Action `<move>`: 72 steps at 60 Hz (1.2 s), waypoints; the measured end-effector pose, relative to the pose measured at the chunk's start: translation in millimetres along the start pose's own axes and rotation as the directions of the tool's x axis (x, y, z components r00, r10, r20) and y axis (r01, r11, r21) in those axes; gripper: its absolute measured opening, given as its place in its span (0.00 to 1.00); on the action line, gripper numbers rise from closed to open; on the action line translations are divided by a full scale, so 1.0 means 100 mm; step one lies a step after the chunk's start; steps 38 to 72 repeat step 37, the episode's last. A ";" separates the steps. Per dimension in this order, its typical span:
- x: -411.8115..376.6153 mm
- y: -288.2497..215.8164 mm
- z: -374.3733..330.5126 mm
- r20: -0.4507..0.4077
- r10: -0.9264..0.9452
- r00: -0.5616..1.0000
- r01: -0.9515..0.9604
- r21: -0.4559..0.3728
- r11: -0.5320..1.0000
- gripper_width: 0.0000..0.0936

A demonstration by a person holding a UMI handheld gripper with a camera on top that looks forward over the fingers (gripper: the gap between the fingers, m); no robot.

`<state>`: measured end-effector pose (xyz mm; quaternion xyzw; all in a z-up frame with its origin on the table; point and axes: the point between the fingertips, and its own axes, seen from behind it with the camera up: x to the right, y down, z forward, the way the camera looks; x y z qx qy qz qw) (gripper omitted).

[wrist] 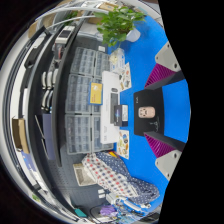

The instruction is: Arrange mouse

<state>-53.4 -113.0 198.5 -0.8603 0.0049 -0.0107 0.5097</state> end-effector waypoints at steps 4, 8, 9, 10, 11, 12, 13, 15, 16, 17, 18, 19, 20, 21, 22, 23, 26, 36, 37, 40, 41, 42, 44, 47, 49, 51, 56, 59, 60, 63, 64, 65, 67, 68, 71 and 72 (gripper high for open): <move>-0.03 0.03 -0.24 0.002 -0.004 1.000 0.004 0.010 1.000 0.92; -0.07 0.09 -0.43 0.004 -0.017 1.000 0.017 0.014 1.000 0.92; -0.08 0.11 -0.48 0.006 -0.018 1.000 0.018 0.015 1.000 0.92; -0.09 0.12 -0.52 0.008 -0.018 1.000 0.018 0.015 1.000 0.92; -0.10 0.13 -0.57 0.011 -0.019 1.000 0.019 0.016 1.000 0.92; -0.11 0.15 -0.62 0.012 -0.020 1.000 0.020 0.016 1.000 0.92; -0.12 0.16 -0.66 0.013 -0.022 1.000 0.022 0.016 1.000 0.92; -0.13 0.19 -0.73 0.014 -0.024 1.000 0.024 0.017 1.000 0.92; -0.13 0.20 -0.77 0.014 -0.024 1.000 0.024 0.016 1.000 0.92; -0.13 0.21 -0.81 0.013 -0.025 1.000 0.025 0.016 1.000 0.92; -0.13 0.22 -0.84 0.012 -0.026 1.000 0.026 0.015 1.000 0.92; -0.13 0.23 -0.86 0.012 -0.028 1.000 0.028 0.014 0.999 0.92; -0.13 0.24 -0.89 0.011 -0.030 0.999 0.030 0.014 0.999 0.92; -0.13 0.25 -0.91 0.010 -0.032 0.999 0.032 0.014 0.999 0.92; -0.14 0.25 -0.94 0.010 -0.034 0.999 0.034 0.014 0.999 0.92; -0.14 0.26 -0.96 0.011 -0.035 0.999 0.035 0.016 0.999 0.92; -0.14 0.28 -1.03 0.012 -0.040 0.999 0.040 0.018 0.999 0.91; -0.16 0.34 -1.19 0.017 -0.046 0.999 0.045 0.017 0.999 0.92; -0.16 0.35 -1.20 0.017 -0.047 0.999 0.046 0.017 0.999 0.92; -0.16 0.35 -1.20 0.017 -0.047 0.999 0.046 0.017 0.999 0.92; -0.16 0.35 -1.20 0.017 -0.047 0.999 0.046 0.017 0.999 0.92; -0.16 0.35 -1.20 0.017 -0.047 0.999 0.046 0.017 0.999 0.92; -0.16 0.35 -1.20 0.017 -0.047 0.999 0.046 0.017 0.999 0.92; -0.16 0.35 -1.20 0.017 -0.047 0.999 0.046 0.017 0.999 0.92; -0.16 0.35 -1.20 0.017 -0.047 0.999 0.046 0.017 0.999 0.92; -0.16 0.35 -1.20 0.017 -0.047 0.999 0.046 0.017 0.999 0.92; -0.16 0.35 -1.20 0.017 -0.047 0.999 0.046 0.017 0.999 0.92; -0.16 0.35 -1.20 0.017 -0.047 0.999 0.046 0.017 0.999 0.92; -0.16 0.35 -1.20 0.017 -0.047 0.999 0.046 0.017 0.999 0.92; -0.16 0.35 -1.20 0.017 -0.047 0.999 0.046 0.017 0.999 0.92; -0.16 0.35 -1.20 0.017 -0.047 0.999 0.046 0.017 0.999 0.92; -0.16 0.35 -1.20 0.017 -0.047 0.999 0.046 0.017 0.999 0.92; -0.16 0.35 -1.20 0.017 -0.047 0.999 0.046 0.017 0.999 0.92; -0.16 0.35 -1.20 0.017 -0.047 0.999 0.046 0.017 0.999 0.92; -0.16 0.35 -1.20 0.017 -0.047 0.999 0.046 0.017 0.999 0.92; -0.16 0.35 -1.20 0.017 -0.047 0.999 0.046 0.017 0.999 0.92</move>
